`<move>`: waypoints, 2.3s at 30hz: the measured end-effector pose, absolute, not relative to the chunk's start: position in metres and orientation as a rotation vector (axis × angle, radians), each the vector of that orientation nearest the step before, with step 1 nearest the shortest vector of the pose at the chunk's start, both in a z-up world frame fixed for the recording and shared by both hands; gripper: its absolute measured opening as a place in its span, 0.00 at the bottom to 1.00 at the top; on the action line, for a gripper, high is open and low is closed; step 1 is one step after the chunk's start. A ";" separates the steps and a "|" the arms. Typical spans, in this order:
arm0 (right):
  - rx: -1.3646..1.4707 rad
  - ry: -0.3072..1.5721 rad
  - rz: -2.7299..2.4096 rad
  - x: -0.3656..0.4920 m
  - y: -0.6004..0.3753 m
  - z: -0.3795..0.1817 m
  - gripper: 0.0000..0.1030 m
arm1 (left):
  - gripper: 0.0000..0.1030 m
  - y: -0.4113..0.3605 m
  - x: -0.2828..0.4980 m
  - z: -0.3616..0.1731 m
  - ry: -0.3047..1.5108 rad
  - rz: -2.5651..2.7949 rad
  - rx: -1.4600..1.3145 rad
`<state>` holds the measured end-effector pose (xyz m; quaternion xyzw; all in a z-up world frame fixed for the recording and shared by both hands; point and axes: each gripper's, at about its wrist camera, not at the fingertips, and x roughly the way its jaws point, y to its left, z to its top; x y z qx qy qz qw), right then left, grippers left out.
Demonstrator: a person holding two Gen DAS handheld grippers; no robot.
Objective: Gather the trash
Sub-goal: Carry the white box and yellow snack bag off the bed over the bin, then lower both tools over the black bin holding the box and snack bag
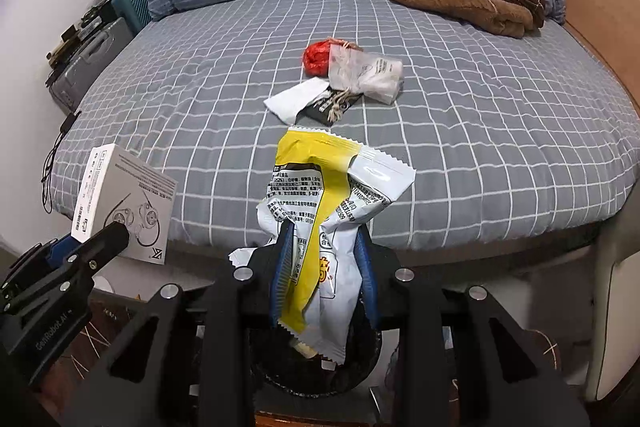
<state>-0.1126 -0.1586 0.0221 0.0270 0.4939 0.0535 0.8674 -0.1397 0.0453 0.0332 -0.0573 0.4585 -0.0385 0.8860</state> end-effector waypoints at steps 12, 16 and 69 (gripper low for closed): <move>0.061 1.081 0.138 -0.133 -0.160 -0.006 0.28 | 0.37 0.044 -0.166 0.007 0.993 -0.095 -0.114; 0.054 1.102 0.147 -0.140 -0.158 -0.018 0.28 | 0.37 0.045 -0.173 -0.008 1.018 -0.090 -0.112; -0.015 1.493 0.186 -0.136 -0.110 -0.246 0.30 | 0.37 0.060 -0.138 -0.241 1.410 -0.017 -0.071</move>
